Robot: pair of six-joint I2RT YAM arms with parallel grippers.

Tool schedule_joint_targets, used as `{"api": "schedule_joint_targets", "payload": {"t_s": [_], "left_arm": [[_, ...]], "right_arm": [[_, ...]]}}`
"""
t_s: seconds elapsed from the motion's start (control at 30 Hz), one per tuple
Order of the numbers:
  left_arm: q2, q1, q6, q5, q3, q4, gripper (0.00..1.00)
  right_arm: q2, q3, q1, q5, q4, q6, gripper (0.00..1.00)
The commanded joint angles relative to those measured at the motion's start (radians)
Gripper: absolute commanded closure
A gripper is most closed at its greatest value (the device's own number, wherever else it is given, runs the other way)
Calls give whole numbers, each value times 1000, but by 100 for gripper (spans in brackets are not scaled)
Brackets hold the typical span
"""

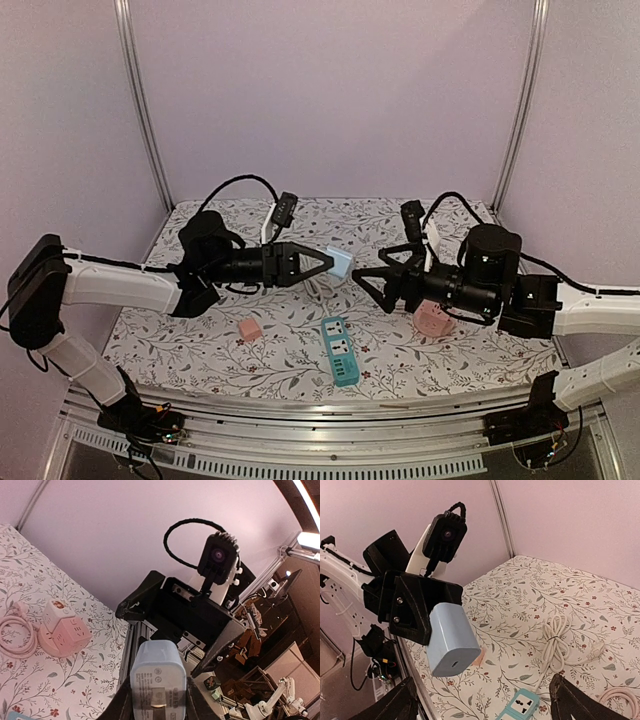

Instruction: Insert the plug

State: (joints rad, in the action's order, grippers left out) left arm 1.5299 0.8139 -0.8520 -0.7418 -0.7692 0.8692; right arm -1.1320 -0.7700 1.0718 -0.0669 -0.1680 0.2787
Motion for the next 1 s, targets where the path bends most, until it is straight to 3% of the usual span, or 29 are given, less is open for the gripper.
{"api": "schedule_joint_targets", "payload": {"t_s": [0.0, 0.47, 0.97], "left_arm": [[-18, -12, -80, -34, -7, 200, 100], [35, -6, -192, -27, -41, 347, 100], [57, 1, -157, -30, -55, 296, 100]], "right_arm": [[30, 51, -35, 187, -234, 240, 11], [-71, -24, -39, 290, -365, 374, 26], [-148, -93, -41, 367, -363, 419, 43]]}}
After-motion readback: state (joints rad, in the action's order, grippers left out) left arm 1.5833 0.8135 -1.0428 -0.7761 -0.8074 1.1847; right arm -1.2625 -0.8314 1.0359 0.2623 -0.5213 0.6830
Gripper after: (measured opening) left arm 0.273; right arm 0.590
